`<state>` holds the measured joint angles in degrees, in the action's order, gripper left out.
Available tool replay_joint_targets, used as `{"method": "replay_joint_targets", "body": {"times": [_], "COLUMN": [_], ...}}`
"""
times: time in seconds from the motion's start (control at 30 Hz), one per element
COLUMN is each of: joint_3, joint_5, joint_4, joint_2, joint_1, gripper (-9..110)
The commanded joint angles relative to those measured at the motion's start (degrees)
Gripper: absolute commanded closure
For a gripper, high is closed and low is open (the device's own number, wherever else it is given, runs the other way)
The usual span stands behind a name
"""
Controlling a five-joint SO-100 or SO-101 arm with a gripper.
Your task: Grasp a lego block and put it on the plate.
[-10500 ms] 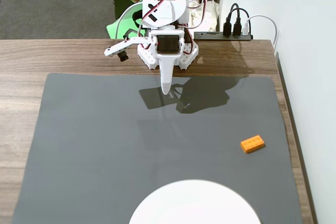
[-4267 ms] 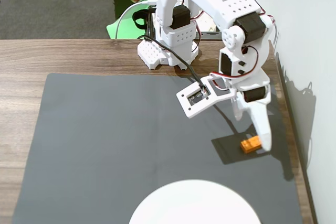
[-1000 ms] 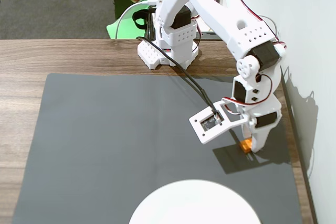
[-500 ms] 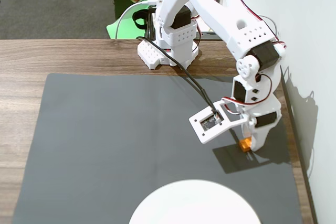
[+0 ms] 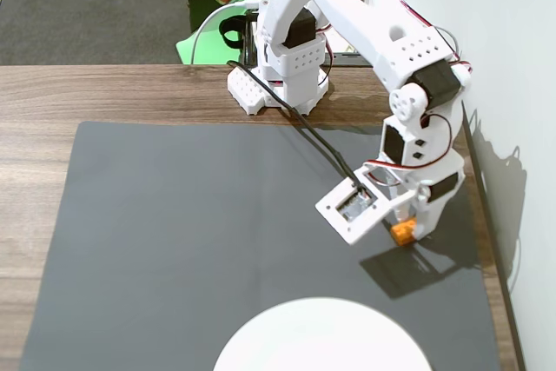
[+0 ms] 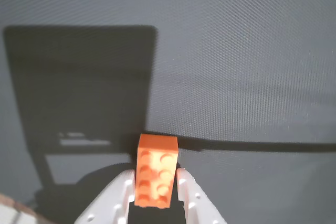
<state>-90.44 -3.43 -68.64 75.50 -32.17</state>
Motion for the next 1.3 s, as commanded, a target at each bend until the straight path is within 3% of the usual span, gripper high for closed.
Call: {"method": "replay_joint_targets", "body": {"times": [0.0,0.23,0.63,0.73,1.27], "joint_3": [0.2,-1.8,-2.7,-2.7,-3.8], "joint_5": [-5.4,-11.8,-7.0,-6.6,-1.7], "joint_4": [-0.4,-0.1,3.9,3.2,4.2], "joint_2": [4.5,4.1,3.3,3.6,1.8], "joint_1": [0.9,1.3,1.3,1.1,0.6], "gripper": [92,93,92,80,82]}}
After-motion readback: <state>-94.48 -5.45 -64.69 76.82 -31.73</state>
